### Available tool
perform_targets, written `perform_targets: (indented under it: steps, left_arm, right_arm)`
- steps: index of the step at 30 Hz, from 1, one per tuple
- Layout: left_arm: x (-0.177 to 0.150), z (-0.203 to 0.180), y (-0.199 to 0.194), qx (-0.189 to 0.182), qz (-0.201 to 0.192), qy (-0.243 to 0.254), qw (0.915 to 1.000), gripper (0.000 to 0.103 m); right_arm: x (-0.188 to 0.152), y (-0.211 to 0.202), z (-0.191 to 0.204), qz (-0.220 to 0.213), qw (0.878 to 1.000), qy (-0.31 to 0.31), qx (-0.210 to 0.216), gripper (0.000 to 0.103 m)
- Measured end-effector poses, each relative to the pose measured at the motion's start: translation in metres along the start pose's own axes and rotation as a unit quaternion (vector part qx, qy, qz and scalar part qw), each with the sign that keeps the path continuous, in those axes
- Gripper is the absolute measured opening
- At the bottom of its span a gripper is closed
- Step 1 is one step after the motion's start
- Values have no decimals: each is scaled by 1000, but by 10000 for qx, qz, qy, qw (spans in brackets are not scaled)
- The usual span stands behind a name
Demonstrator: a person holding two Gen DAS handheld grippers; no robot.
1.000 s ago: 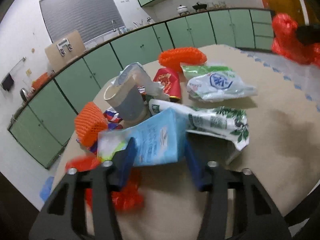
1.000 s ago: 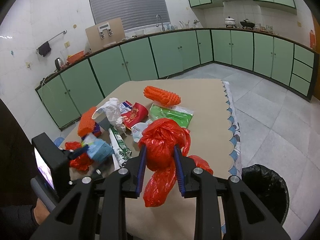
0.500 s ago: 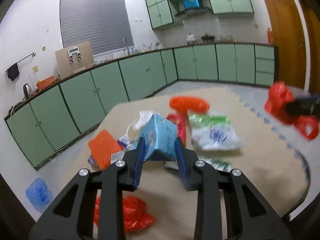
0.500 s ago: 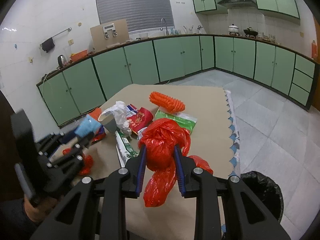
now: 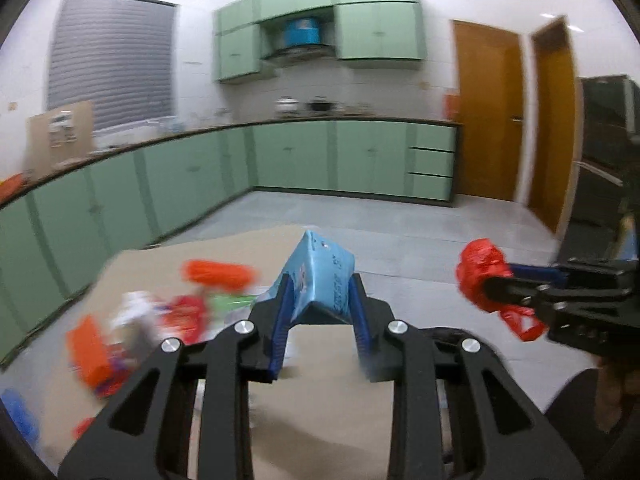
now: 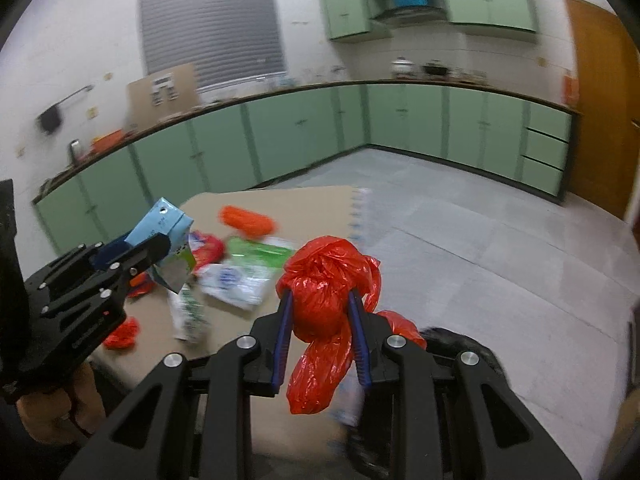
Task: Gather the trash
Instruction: 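Carry the red bag and blue carton over the black trash bin with both tools, then open both tools to drop the red bag and carton into the bin, then move both tools back to the table and grasp another red bag with the left tool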
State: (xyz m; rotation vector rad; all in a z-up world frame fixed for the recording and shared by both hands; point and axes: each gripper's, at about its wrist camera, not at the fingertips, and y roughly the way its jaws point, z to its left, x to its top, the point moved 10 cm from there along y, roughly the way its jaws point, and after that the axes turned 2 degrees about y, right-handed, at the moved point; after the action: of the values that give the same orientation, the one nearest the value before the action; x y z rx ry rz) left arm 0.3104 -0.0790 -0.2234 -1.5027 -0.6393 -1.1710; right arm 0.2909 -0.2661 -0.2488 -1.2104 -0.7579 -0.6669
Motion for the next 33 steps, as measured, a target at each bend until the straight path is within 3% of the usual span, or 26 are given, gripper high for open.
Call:
perform_targets:
  steps: [7,13,17,21,24,27,28,30,33]
  left_arm:
    - [3,-120,59,-1333,69,189,9909,26]
    - [-31,-168,118,-1755,445,250,9832,26]
    - [-60,-181,155,-1846,826,243,9790,27]
    - [-77,-178,173,-1830,997,281,9776,42]
    - [-78,-172,175,-1788,1045,281,9779,44]
    - [-68,-159,166,-1714,984,257,9799,45]
    - [-64,-153,161,-1663,949,241,9812,50]
    - [-55,-134,145,-1423,844,200,9860,61]
    - [-45,-94,108,-1061,698,13,9919,62]
  right_arm:
    - [-42,9,-111,315,9938,604,-884,27]
    - [-82,59,-161,828,9857,909,-1151,29]
    - [-98,81,-176,1033,9821,941,-1265,42]
    - [-101,87,-186,1056,9809,1002,-1293,42]
    - [-99,81,-185,1006,9809,1030,-1308,42]
    - [-93,73,-179,901,9827,992,-1280,42]
    - [-91,67,-172,856,9840,944,-1248,42]
    - [-80,60,-163,743,9870,836,-1154,42]
    - [-60,50,-132,542,9923,672,-885,43]
